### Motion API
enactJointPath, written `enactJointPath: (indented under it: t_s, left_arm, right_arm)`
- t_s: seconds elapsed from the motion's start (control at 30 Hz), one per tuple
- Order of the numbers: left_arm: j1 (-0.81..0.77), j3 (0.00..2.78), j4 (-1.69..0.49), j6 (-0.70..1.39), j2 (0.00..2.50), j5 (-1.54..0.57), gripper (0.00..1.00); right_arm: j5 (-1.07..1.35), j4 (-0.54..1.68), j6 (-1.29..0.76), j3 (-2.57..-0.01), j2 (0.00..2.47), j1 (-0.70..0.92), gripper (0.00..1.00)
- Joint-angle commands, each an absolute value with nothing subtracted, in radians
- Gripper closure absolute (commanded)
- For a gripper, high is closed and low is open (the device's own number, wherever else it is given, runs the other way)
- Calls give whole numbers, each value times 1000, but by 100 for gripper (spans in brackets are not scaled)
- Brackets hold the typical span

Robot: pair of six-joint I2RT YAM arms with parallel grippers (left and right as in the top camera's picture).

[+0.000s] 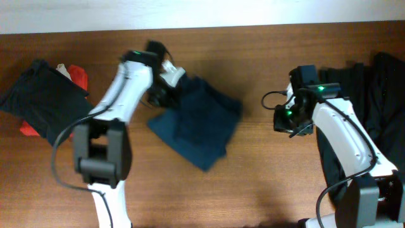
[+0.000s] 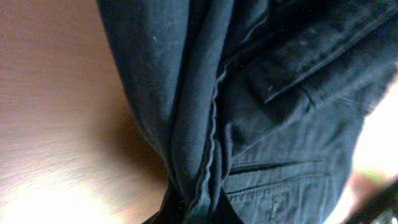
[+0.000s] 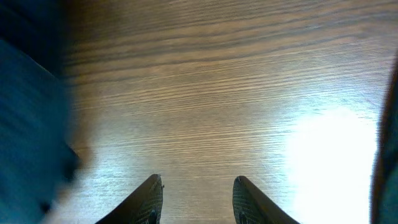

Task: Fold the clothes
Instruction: 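Carry the folded shorts with the left gripper onto the left stack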

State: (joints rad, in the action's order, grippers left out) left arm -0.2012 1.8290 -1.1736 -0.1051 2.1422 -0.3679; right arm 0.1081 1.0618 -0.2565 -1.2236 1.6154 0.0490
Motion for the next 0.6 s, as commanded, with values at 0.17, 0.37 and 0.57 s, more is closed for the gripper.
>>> enactJointPath:
  t_s: [0.17,0.37,0.57]
  left_arm:
    - [159,1994,-1044,-59,1869,-98,99]
    - [380,1994,-973,-31,1870,-100,99]
    - [530,1994,-973,32,1904,-99,99]
  right_arm:
    - [93,1090,-240,-1240,1599,19,59]
    - [93,1105,-240,-1240,1599,19,59]
    - [93,1112,-240,-1240,1599,19,59]
